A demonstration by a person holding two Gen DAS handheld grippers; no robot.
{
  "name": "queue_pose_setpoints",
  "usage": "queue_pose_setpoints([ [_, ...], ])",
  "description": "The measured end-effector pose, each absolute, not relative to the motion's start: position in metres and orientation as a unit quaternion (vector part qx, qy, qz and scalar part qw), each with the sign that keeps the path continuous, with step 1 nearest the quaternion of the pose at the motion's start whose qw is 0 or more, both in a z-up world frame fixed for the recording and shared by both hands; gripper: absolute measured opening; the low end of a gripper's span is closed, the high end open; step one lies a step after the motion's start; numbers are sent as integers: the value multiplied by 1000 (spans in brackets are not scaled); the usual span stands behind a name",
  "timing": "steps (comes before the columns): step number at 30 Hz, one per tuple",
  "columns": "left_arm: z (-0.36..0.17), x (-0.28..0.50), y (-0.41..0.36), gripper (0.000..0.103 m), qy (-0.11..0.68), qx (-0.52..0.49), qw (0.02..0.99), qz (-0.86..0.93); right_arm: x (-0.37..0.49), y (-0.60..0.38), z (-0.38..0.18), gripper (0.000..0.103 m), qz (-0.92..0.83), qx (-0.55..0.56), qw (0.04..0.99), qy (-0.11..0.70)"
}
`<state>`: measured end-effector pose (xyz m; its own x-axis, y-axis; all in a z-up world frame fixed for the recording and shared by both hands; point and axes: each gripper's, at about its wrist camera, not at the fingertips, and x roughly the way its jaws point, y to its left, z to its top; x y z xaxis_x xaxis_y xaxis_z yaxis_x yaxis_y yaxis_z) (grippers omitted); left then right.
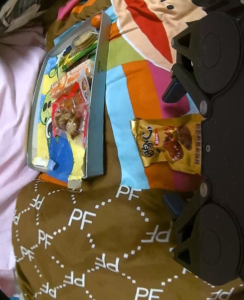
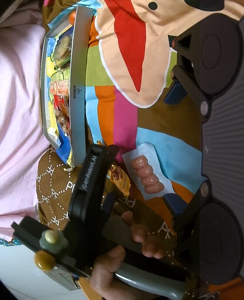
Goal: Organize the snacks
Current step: 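Grasp the gold duck-heart snack pack with the left tool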
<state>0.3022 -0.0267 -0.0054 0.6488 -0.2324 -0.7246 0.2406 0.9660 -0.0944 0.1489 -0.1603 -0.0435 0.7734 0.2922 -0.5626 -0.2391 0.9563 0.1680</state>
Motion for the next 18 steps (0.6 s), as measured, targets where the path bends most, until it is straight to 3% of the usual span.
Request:
queue_pose_setpoints([
  [8, -12, 318, -12, 84, 419, -55, 897, -129, 154, -158, -47, 103, 177, 56, 933, 307],
  [13, -11, 315, -7, 65, 417, -55, 898, -128, 155, -155, -48, 103, 181, 51, 932, 310],
  [18, -9, 309, -6, 53, 419, -33, 898, -130, 156, -155, -49, 103, 179, 52, 931, 312],
])
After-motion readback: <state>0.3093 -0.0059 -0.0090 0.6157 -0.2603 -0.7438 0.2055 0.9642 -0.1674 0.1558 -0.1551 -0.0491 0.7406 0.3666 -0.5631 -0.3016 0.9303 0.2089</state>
